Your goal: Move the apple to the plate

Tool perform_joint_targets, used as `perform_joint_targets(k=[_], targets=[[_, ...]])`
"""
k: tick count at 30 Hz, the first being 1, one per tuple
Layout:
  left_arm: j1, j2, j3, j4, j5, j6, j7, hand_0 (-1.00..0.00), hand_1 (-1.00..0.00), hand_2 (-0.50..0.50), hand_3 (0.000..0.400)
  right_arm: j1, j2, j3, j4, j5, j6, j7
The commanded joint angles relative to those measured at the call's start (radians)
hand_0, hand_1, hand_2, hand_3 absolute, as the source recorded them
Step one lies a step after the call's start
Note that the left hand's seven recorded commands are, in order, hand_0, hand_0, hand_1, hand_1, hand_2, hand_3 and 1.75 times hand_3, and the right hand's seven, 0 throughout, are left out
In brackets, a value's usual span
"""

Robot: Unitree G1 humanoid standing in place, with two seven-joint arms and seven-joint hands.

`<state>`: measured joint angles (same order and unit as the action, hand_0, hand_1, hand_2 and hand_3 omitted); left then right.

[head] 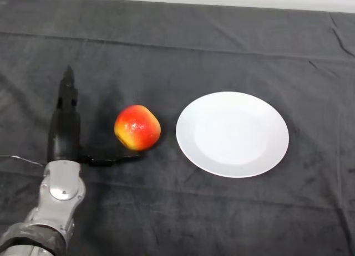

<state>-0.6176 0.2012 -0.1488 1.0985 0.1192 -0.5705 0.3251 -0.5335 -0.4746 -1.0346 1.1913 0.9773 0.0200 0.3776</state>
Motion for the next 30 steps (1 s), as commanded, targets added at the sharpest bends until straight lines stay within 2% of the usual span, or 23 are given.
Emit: perform_joint_targets(k=[1,10,11,12,13,23,30], targets=[[-0.068,0.005,-0.026,0.002,0.003,0.016,0.001,0.0,0.0,0.0,0.0,-0.024,-0.012,-0.0136,-0.01,0.0173,-0.004,0.0002],[-0.091,-0.01,-0.089,0.028,-0.014,0.022,-0.001,0.0,0.0,0.0,0.0,-0.024,-0.012,-0.0138,-0.009,0.0175,-0.004,0.0004],[-0.093,-0.011,-0.096,0.03,-0.015,0.022,-0.001,-1.0,-0.36,-0.32,0.4,-0.024,-0.012,-0.0138,-0.009,0.0175,-0.004,0.0004],[-0.095,-0.011,-0.102,0.032,-0.016,0.023,0.0,-1.0,-0.9,-0.05,0.4,-0.024,-0.012,-0.0138,-0.009,0.0175,-0.004,0.0004],[-0.098,-0.012,-0.109,0.034,-0.017,0.024,0.001,-1.0,-1.0,0.0,0.4,-0.024,-0.012,-0.0138,-0.009,0.0176,-0.004,0.0005],[-0.113,0.007,-0.162,0.016,-0.005,0.046,0.027,-1.0,-1.0,0.0,0.4,-0.025,-0.012,-0.014,-0.008,0.0178,-0.004,0.0009],[-0.126,0.045,-0.168,-0.054,0.002,0.085,0.033,-1.0,-1.0,0.0,0.4,-0.025,-0.012,-0.0141,-0.008,0.0179,-0.004,0.0009]])
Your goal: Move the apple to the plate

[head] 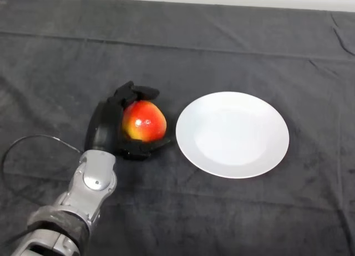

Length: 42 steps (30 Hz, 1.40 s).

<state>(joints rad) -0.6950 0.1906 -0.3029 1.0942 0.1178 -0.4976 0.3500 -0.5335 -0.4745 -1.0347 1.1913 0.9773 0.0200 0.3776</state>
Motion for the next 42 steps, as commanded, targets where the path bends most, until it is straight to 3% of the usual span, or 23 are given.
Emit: perform_joint_targets(k=[1,11,22,30,42], targets=[[-0.051,0.062,-0.012,-0.066,0.004,0.021,0.008,-1.0,-1.0,0.0,0.4,-0.025,-0.012,-0.014,-0.008,0.0179,-0.004,0.0009],[-0.034,0.086,-0.009,-0.319,0.027,0.155,0.042,-1.0,-1.0,0.0,0.4,-0.024,-0.011,-0.0134,-0.01,0.0176,-0.004,0.0],[-0.004,0.038,-0.077,-0.548,0.064,0.284,0.102,-1.0,-1.0,0.0,0.4,-0.022,-0.009,-0.0119,-0.016,0.0167,-0.004,-0.0024],[-0.039,-0.006,-0.178,-0.522,0.041,0.293,0.141,-1.0,-1.0,0.0,0.4,-0.022,-0.008,-0.0111,-0.018,0.0162,-0.003,-0.0038],[-0.114,-0.052,-0.322,-0.369,-0.046,0.246,0.157,-1.0,-1.0,0.0,0.4,-0.022,-0.008,-0.0112,-0.018,0.0166,-0.003,-0.0041]])
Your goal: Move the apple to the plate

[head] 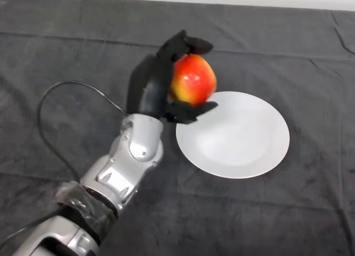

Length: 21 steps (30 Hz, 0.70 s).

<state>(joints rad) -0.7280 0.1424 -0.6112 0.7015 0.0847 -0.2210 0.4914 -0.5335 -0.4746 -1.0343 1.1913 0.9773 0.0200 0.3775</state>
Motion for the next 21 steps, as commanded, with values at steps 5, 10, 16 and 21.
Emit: perform_joint_targets(k=[5,10,16,21], targets=[[-0.112,-0.024,-0.081,0.09,-0.061,-0.045,0.017,-1.0,-1.0,0.0,0.4,-0.022,-0.009,-0.012,-0.016,0.017,-0.003,-0.0036],[-0.14,-0.037,-0.143,0.14,-0.112,-0.056,0.01,-1.0,-1.0,0.0,0.4,-0.023,-0.01,-0.0126,-0.014,0.0174,-0.003,-0.0028],[-0.154,-0.047,-0.214,0.176,-0.164,-0.066,0.008,-1.0,-1.0,0.0,0.4,-0.023,-0.011,-0.0133,-0.012,0.018,-0.004,-0.0017],[-0.154,-0.05,-0.279,0.195,-0.204,-0.073,0.003,-1.0,-1.0,0.0,0.4,-0.024,-0.012,-0.0138,-0.01,0.0184,-0.004,-0.0006]])
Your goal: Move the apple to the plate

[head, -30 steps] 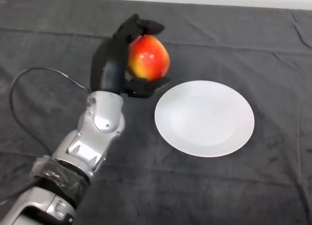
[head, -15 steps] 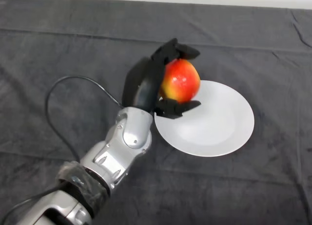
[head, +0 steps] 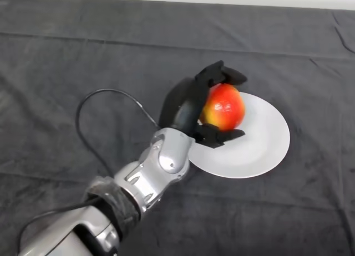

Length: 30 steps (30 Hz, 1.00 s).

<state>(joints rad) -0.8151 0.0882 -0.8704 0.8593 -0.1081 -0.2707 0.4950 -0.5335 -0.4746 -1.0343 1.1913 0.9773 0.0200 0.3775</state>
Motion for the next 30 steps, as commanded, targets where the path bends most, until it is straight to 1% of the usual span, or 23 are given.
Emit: perform_joint_targets(k=[1,10,11,12,13,18,21,25,30], targets=[[-0.067,0.004,-0.032,0.041,-0.019,-0.023,-0.003,-1.0,-1.0,0.0,0.4,-0.024,-0.012,-0.0139,-0.01,0.0185,-0.004,-0.0004],[-0.083,0.005,-0.114,0.066,-0.078,-0.011,-0.044,-1.0,-1.0,0.0,0.4,-0.025,-0.013,-0.0147,-0.006,0.019,-0.004,0.0014],[-0.086,0.005,-0.121,0.069,-0.084,-0.009,-0.05,-0.73,-0.82,0.05,0.329,-0.025,-0.014,-0.0148,-0.006,0.019,-0.004,0.0016],[-0.088,0.005,-0.128,0.071,-0.09,-0.006,-0.055,-0.44,-0.51,0.04,0.204,-0.025,-0.014,-0.0149,-0.005,0.0191,-0.004,0.0018],[-0.09,0.004,-0.132,0.072,-0.095,-0.003,-0.059,0.0,0.0,0.0,0.0,-0.025,-0.014,-0.015,-0.005,0.0191,-0.004,0.002],[-0.112,0.011,-0.139,0.066,-0.121,0.019,-0.088,0.0,0.0,0.0,0.0,-0.026,-0.014,-0.0153,-0.003,0.0193,-0.005,0.0029],[-0.12,0.03,-0.127,0.037,-0.13,0.031,-0.098,0.0,0.0,0.0,0.0,-0.026,-0.015,-0.0155,-0.003,0.0194,-0.005,0.0033],[-0.109,0.082,-0.093,-0.042,-0.128,0.039,-0.094,0.0,0.0,0.0,0.0,-0.026,-0.015,-0.0156,-0.002,0.0194,-0.005,0.0038],[-0.057,0.171,-0.026,-0.172,-0.116,0.026,-0.062,0.0,0.0,0.0,0.0,-0.026,-0.015,-0.0155,-0.003,0.0192,-0.005,0.0038]])
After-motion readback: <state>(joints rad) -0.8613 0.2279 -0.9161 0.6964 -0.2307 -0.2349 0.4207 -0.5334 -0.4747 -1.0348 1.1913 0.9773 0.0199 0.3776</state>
